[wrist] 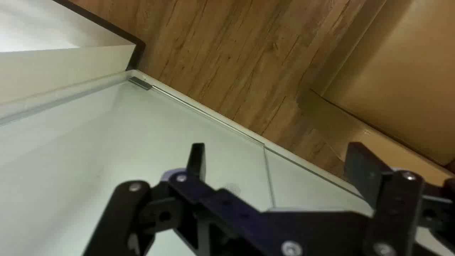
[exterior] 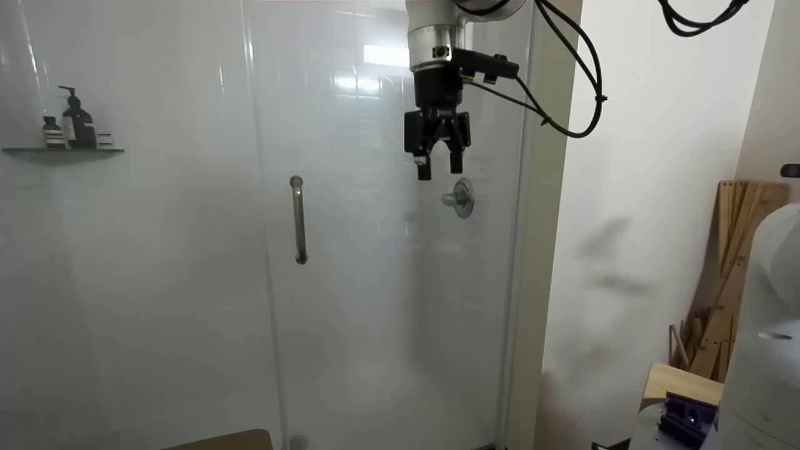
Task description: Open the shower door.
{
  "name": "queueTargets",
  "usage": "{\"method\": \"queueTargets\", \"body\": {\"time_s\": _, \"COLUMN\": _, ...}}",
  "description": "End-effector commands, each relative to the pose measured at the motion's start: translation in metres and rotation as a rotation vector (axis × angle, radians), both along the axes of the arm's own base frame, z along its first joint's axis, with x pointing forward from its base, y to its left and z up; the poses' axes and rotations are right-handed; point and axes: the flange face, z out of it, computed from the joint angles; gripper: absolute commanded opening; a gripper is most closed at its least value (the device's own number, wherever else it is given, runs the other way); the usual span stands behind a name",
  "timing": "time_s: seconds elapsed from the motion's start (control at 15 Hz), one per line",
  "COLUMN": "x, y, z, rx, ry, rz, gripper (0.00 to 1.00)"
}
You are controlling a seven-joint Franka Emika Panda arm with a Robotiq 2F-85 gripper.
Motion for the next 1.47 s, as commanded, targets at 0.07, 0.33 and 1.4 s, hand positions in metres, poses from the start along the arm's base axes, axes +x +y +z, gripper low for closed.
{"method": "queueTargets", "body": {"time_s": 0.07, "x": 0.000, "y": 0.000, "z": 0.000, "rx": 0.000, "ry": 0.001, "rz": 0.000, "gripper": 1.00}}
{"method": "queueTargets", "body": {"time_s": 0.33, "x": 0.000, "y": 0.000, "z": 0.000, "rx": 0.000, "ry": 0.001, "rz": 0.000, "gripper": 1.00}}
{"method": "queueTargets", "body": {"time_s": 1.4, "x": 0.074, "y": -0.003, "z": -0.054, "rx": 0.031, "ry": -0.066, "rz": -0.038, "gripper": 1.00}}
